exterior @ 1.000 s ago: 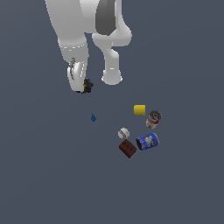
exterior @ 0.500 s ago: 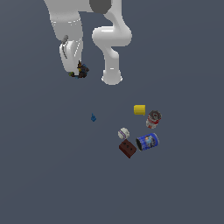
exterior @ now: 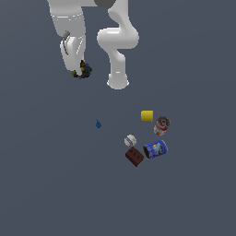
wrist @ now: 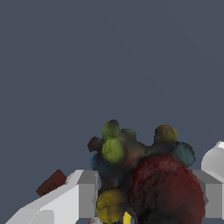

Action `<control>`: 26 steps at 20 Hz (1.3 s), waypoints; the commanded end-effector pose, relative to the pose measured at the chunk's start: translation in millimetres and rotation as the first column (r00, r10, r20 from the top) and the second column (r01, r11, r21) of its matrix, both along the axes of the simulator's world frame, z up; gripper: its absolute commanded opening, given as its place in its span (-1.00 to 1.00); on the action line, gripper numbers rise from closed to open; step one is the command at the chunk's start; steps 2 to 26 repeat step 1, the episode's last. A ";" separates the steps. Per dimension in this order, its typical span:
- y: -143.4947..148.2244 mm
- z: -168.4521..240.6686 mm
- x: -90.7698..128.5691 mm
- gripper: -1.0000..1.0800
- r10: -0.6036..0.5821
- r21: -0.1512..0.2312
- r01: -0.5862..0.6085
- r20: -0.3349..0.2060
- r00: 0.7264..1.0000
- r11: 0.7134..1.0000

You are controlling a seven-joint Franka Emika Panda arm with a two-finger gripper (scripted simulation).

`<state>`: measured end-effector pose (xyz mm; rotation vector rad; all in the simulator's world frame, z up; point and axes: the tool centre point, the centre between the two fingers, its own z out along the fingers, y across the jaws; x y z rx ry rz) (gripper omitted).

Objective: Pick up a designated object from a clutter of objects.

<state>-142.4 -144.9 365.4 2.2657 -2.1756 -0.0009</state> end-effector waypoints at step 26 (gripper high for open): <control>0.3 -0.4 1.0 -1.00 0.000 0.000 0.000 0.001 1.000 1.000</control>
